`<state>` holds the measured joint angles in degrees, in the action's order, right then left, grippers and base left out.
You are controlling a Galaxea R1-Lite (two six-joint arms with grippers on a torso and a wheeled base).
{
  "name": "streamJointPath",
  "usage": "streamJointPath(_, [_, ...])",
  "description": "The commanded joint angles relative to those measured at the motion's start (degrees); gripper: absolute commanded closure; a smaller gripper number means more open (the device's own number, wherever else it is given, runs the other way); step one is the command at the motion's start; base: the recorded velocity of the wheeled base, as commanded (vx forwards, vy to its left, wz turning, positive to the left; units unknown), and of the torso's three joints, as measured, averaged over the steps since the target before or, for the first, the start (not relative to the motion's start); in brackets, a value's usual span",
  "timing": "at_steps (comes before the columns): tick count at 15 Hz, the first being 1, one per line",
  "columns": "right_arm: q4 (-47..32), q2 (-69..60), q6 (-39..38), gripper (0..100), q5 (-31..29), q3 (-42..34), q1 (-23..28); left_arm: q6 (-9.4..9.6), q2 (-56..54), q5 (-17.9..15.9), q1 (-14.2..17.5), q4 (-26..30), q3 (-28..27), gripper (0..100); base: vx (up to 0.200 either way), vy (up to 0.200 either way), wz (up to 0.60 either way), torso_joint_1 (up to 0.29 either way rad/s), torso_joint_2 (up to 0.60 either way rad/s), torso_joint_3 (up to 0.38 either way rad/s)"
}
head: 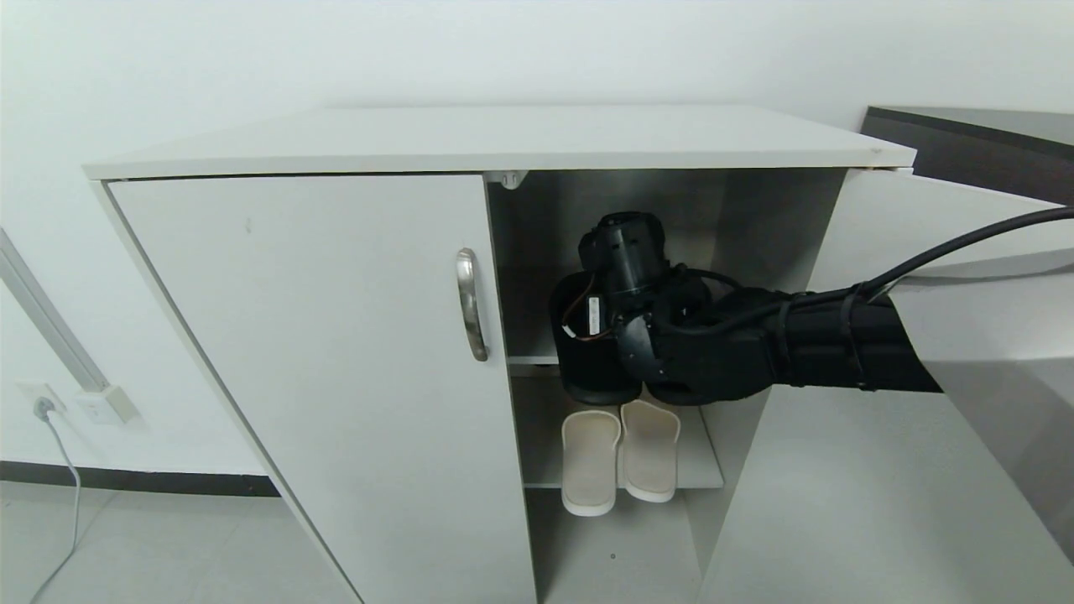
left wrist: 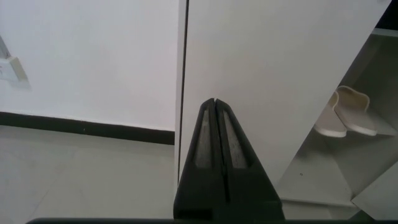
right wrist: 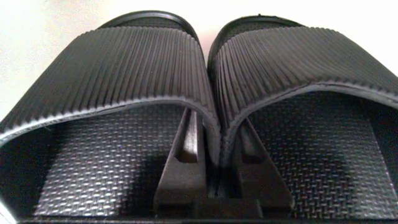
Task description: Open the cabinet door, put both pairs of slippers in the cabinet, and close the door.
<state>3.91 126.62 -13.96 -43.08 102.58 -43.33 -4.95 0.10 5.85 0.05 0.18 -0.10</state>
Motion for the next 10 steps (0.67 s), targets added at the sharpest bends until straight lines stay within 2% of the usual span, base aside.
streamJointPath(1, [-2.16, 2.84, -0.02, 100, 0.02, 4.91, 0.96, -0.06, -0.01, 0.04, 0.04, -0.01, 0.01, 100, 0.0, 0.0, 0.0, 0.0, 0.0, 0.0])
streamJointPath(7, [-4.79, 6.35, -0.1, 100, 0.02, 12.01, 2.72, 0.03, -0.01, 0.04, 0.04, -0.01, 0.01, 100, 0.0, 0.0, 0.0, 0.0, 0.0, 0.0])
streamJointPath(10, [-6.2, 7.23, -0.19, 100, 0.1, 12.01, 3.07, -0.06, -0.01, 0.04, 0.04, -0.01, 0.01, 100, 0.0, 0.0, 0.0, 0.0, 0.0, 0.0])
